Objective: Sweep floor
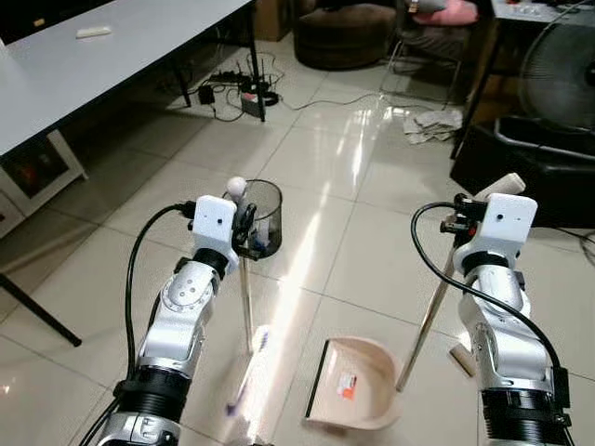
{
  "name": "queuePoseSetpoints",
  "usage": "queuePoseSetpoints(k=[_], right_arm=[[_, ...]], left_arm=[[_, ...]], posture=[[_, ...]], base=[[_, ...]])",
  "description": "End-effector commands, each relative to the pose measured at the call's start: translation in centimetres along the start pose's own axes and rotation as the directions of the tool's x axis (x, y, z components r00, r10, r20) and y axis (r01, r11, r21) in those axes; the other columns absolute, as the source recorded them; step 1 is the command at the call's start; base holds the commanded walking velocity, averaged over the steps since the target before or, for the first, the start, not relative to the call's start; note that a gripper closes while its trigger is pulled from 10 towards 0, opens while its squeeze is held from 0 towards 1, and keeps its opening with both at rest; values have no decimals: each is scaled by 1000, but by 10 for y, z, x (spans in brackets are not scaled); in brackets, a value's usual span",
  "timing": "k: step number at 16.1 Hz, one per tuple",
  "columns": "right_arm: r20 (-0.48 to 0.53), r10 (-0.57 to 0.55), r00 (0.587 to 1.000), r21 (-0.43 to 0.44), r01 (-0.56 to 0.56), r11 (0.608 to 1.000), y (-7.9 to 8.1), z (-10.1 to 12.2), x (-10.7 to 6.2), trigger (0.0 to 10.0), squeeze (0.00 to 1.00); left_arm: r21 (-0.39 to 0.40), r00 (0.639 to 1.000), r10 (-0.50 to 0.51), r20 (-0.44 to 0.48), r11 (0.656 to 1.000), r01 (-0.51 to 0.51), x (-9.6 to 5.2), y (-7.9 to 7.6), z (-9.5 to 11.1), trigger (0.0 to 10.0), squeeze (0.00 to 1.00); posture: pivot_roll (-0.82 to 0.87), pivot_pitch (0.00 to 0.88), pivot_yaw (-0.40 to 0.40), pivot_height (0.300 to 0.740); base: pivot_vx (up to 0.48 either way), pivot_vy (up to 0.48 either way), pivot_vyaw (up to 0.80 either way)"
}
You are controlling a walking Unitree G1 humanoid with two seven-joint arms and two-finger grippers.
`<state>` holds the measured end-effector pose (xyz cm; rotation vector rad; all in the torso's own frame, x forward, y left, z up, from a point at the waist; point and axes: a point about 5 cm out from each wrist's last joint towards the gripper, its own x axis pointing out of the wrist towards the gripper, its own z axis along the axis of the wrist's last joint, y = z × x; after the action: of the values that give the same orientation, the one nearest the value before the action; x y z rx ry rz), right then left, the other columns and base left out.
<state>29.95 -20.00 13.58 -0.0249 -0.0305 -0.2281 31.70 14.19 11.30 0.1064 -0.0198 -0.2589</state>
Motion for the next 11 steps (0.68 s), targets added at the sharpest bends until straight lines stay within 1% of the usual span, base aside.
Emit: queuePoseSetpoints(k=[1, 3, 4, 6, 8, 11], right_arm=[[65, 10, 998, -2, -10, 1000, 3, 15, 5, 10000, 0], [71, 4, 997, -4, -4, 1000, 3, 15, 6, 10000, 0], [75, -2, 997, 11, 1, 1000, 2, 16, 6, 10000, 0], [69, -9, 998, -5, 9, 1000, 1, 16, 7, 10000, 0], [85, -7, 996, 9, 7, 1000, 1, 20, 7, 10000, 0], [83, -5, 996, -3, 5, 1000, -1, 21, 9, 10000, 0]], left_arm=[[24, 999, -2, 44, 1000, 1, 6, 2, 13, 10000, 0], [30, 999, -2, 46, 1000, 0, 5, 4, 14, 10000, 0], [36, 999, -2, 45, 999, 0, 5, 5, 14, 10000, 0], [37, 999, -2, 45, 999, 0, 5, 6, 14, 10000, 0], [37, 999, -4, 44, 999, 2, 4, 5, 14, 10000, 0], [39, 999, -9, 45, 999, 8, 5, 3, 14, 10000, 0]], posture=[[5, 18, 53, 740], [8, 19, 53, 740], [10, 16, 53, 740], [11, 19, 55, 740], [3, 18, 54, 740], [1, 32, 50, 740]], base=[[0, 0, 0], [0, -277, 0], [0, -289, 0], [0, -289, 0], [0, -291, 0], [0, -292, 0]])
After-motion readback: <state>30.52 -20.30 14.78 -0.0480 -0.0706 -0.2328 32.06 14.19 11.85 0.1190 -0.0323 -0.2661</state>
